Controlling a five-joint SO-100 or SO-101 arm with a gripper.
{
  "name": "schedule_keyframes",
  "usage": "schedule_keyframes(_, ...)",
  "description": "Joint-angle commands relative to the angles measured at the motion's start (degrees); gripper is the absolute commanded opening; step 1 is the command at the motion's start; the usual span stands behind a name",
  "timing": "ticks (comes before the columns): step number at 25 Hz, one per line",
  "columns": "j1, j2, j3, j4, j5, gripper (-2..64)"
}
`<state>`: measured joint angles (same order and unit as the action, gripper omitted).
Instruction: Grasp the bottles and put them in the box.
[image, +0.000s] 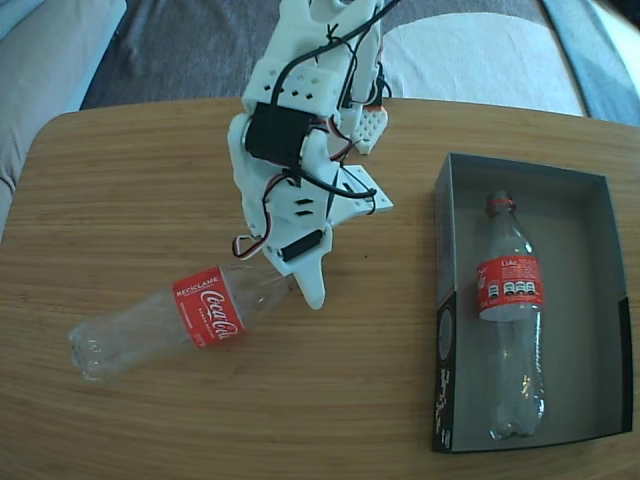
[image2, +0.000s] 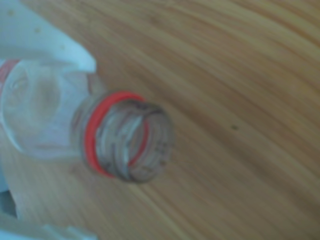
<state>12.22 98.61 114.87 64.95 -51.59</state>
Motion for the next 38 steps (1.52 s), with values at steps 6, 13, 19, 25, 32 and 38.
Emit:
schedule_keyframes(6,0.5,-5.4,-2.1,-4.1,-0.1,40.5)
schedule_keyframes(13,0.6,-6.1,-0.6,-6.6,-0.2,40.0)
schedule_keyframes(19,0.2,-6.1,3.1,-9.7,-0.2,39.7)
schedule_keyframes(25,0.6,-6.1,4.3,-10.8,-0.2,39.7)
schedule_keyframes(32,0.6,-6.1,4.3,-10.8,-0.2,38.8)
schedule_keyframes(38,0.6,-6.0,4.3,-10.8,0.1,13.1)
